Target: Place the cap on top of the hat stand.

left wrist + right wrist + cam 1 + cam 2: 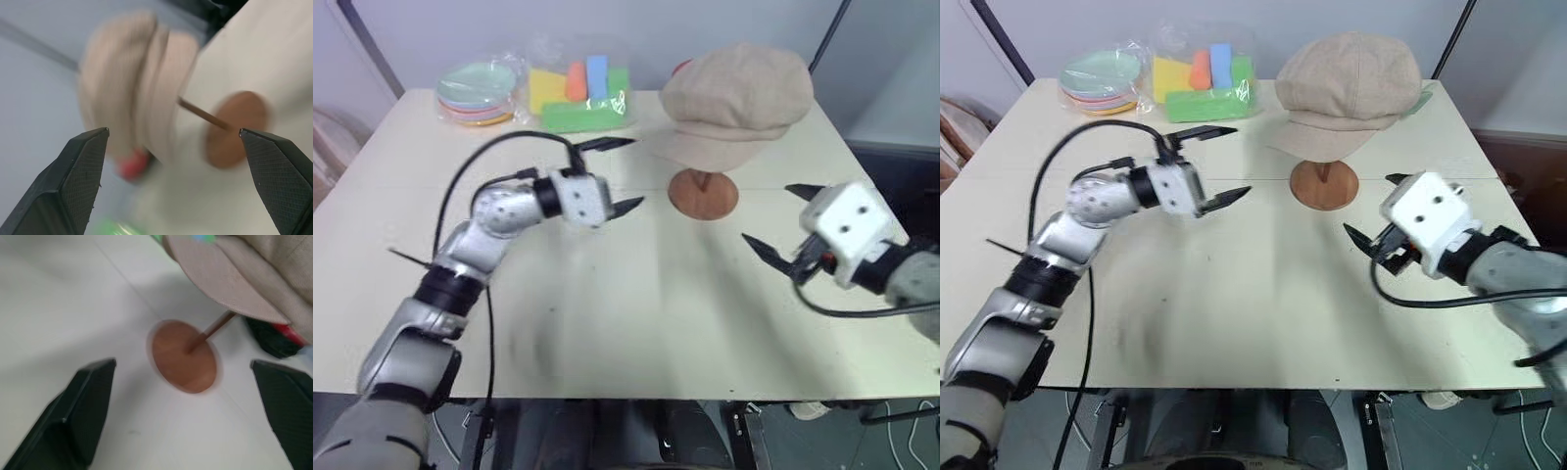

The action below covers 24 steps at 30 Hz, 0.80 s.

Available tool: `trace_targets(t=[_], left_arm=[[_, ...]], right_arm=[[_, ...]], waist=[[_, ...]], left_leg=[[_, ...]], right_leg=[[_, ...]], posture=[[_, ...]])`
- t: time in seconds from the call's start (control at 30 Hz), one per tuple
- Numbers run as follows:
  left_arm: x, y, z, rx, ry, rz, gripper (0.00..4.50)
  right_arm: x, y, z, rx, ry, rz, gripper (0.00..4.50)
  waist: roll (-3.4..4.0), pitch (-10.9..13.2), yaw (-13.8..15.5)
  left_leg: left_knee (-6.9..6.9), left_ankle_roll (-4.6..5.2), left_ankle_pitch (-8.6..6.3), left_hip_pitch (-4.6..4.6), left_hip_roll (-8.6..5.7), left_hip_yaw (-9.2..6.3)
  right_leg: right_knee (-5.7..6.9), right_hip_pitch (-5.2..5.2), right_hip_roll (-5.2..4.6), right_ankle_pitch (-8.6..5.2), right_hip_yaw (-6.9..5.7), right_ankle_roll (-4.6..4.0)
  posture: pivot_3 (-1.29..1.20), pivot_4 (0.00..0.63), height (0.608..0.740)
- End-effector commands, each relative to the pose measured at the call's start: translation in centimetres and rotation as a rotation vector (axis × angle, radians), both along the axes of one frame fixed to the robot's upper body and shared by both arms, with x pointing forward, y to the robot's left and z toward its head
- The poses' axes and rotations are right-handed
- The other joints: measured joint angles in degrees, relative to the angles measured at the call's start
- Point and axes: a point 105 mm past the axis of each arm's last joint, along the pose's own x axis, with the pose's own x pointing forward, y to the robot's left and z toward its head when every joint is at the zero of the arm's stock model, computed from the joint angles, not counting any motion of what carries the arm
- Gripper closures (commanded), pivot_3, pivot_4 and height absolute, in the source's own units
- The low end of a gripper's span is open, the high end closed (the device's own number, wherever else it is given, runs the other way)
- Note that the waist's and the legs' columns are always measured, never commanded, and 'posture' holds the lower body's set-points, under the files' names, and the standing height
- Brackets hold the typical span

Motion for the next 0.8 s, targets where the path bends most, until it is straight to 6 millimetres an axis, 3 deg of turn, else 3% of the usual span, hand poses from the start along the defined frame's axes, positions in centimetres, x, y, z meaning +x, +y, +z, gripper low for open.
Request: trace_targets(t=[0.03,0.17,0.4,0.63,0.73,0.8], left_arm=[[-1.9,2.3,2.5,-0.189,0.473,-0.102,0.03],[-3.1,4.2,4.8,-0.275,0.674,-0.169,0.03],[-3.0,4.6,6.8,-0.340,0.683,-0.176,0.03],[-2.4,4.6,7.6,-0.367,0.654,-0.156,0.03],[-2.3,4.7,7.7,-0.380,0.657,-0.154,0.00],[-2.2,4.7,7.7,-0.377,0.652,-0.149,0.00]], right_arm=[[1.7,2.2,0.9,-0.178,-0.279,0.011,0.00],[3.3,4.8,1.2,-0.271,-0.438,0.035,0.00],[6.9,8.0,1.6,-0.331,-0.543,0.058,0.00],[9.8,8.6,0.4,-0.376,-0.528,0.044,0.00],[10.3,8.7,0.5,-0.371,-0.536,0.040,0.83],[10.5,8.7,0.7,-0.358,-0.539,0.031,1.81]], waist=[[-0.01,0.0,-0.4],[0.00,0.0,-1.2],[0.00,0.0,-1.3],[-0.01,0.0,-1.3],[-0.01,0.0,-1.4],[-0.01,0.0,-1.5]], left_leg=[[0.01,-0.01,0.01,0.02,0.01,-0.01],[-0.04,-0.04,0.02,0.09,-0.06,-0.07],[-0.05,-0.08,0.05,0.12,-0.10,-0.08],[-0.06,-0.13,0.07,0.14,-0.12,-0.07],[-0.07,-0.16,0.09,0.13,-0.11,-0.07],[-0.08,-0.18,0.11,0.14,-0.11,-0.07]], right_leg=[[0.03,0.00,0.06,0.00,-0.01,0.00],[0.08,0.02,0.13,-0.03,-0.04,-0.02],[0.16,0.02,0.10,-0.03,-0.03,-0.04],[0.22,-0.01,0.07,-0.03,-0.01,-0.06],[0.26,-0.06,0.08,-0.03,0.01,-0.06],[0.32,-0.09,0.08,-0.04,0.01,-0.08]], posture=[[0.00,0.150,0.740],[0.00,0.150,0.740],[0.00,0.150,0.740],[0.00,0.150,0.740],[0.00,0.150,0.740],[0.00,0.150,0.740]])
